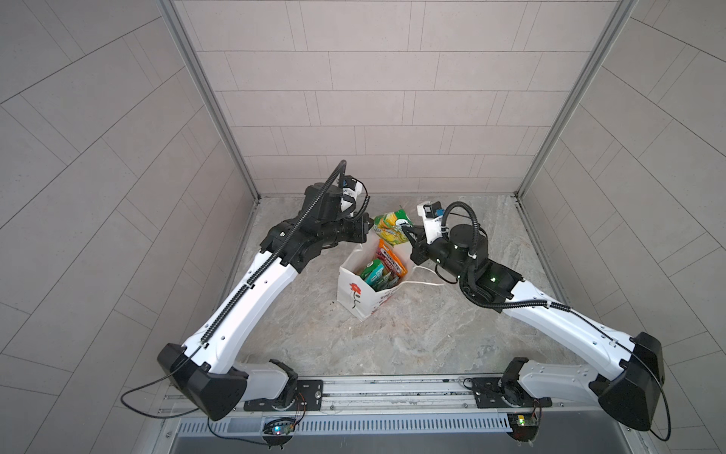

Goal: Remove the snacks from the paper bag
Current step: 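Lift the green packet up out of the bag with the right gripper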

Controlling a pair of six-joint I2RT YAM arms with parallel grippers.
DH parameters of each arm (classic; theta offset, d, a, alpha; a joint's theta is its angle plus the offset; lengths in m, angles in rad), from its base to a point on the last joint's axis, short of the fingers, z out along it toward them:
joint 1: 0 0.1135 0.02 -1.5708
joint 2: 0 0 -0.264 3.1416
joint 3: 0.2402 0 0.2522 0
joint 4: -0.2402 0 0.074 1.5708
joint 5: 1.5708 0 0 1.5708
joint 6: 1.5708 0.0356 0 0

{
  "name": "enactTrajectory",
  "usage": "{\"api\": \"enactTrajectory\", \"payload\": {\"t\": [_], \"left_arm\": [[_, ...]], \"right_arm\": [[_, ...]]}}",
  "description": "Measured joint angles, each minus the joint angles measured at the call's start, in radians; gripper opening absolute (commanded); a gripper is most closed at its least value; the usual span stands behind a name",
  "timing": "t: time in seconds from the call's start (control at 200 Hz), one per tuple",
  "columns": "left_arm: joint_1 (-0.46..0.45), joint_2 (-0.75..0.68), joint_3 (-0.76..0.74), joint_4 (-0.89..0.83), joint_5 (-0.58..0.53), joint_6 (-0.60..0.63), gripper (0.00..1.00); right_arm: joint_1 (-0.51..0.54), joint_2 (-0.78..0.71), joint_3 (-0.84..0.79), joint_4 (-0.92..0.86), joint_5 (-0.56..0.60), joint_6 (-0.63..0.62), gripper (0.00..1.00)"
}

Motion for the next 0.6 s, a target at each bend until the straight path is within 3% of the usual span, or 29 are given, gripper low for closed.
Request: {"api": "enactTrajectory", "payload": {"t": [0.36,0.6], "left_arm": [[0.000,0.000,0.000,-0.023,-0.012,0.028,0.00],[0.000,-0.014,0.000,-0.029,-0.045,0.045,0.00]], "right_arm": [[-0.006,0.000,0.035,0.101,0.089,0.045,0.00],[-0.024,-0.020,0.060,0.064,0.211,0.021,0.00]]}}
